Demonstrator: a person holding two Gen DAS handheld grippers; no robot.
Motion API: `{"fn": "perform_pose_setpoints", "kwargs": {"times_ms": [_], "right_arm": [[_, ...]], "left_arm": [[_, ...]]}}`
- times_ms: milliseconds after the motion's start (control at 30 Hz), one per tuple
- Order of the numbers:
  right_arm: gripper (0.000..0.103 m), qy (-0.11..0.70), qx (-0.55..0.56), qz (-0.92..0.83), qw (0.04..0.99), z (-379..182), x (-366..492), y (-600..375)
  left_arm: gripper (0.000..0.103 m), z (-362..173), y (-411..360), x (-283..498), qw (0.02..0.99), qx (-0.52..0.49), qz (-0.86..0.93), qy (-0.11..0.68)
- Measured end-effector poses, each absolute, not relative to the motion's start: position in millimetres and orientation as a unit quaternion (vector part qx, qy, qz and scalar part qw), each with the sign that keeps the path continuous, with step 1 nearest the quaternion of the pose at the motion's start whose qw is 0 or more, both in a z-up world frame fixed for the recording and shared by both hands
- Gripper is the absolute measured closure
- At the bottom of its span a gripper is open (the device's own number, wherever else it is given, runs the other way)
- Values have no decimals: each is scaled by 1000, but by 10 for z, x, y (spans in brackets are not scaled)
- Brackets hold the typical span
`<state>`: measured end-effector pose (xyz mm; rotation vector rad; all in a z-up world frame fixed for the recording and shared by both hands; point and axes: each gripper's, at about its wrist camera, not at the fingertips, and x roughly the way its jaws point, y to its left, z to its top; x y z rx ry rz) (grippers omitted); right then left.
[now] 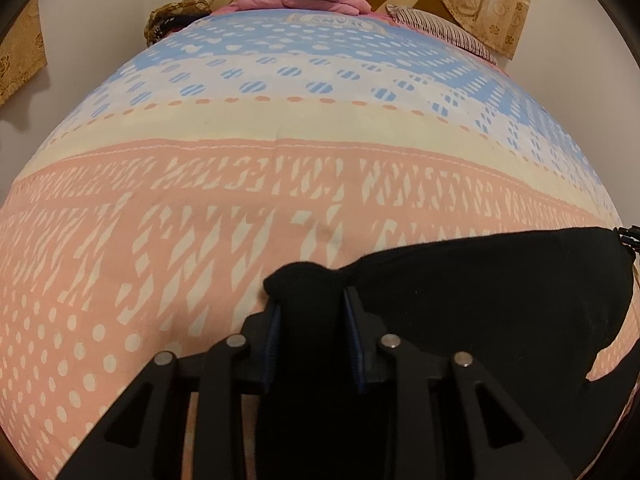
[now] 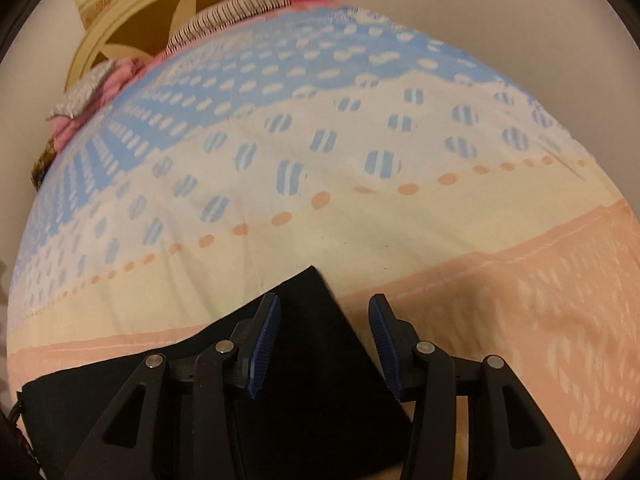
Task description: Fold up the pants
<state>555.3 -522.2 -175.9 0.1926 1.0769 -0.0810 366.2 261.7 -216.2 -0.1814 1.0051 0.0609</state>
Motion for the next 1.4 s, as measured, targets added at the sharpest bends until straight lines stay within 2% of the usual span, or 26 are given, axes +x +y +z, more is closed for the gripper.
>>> {"fn": "perform_pose_setpoints", "kwargs": {"times_ms": [133,167,200,267,433,933,1200,1400], "right_arm": [[56,505,86,-14,858,-1835,5636,-5178],[69,508,82,-13,858,-1850,5643,-5157],[89,510,78,-9,857,-1860,5642,-5127],[98,505,68,-9,860,-1823,5595,-5089],[99,480,63,-8,875,-1585,5358,-5079],[99,306,106,58,944,-335,4053,-5277],[99,256,147,77,952,-311,3034,-5604],[99,288,173,58,940,-743,2466,-5843]], "left_arm": [[72,-2174,2597,3670,876,-82,33,474],[72,-2172,2596,3680,877,-80,33,473],[72,-2174,2586,3683,876,-79,34,474],[73,-2161,2579,3699,876,-73,35,476],[84,-2049,2508,3719,877,-40,38,478],[84,-1454,2602,3334,923,-55,19,379],[84,-1384,2665,2820,952,-60,-18,300],[82,-1573,2646,2332,964,-59,-54,252]]}}
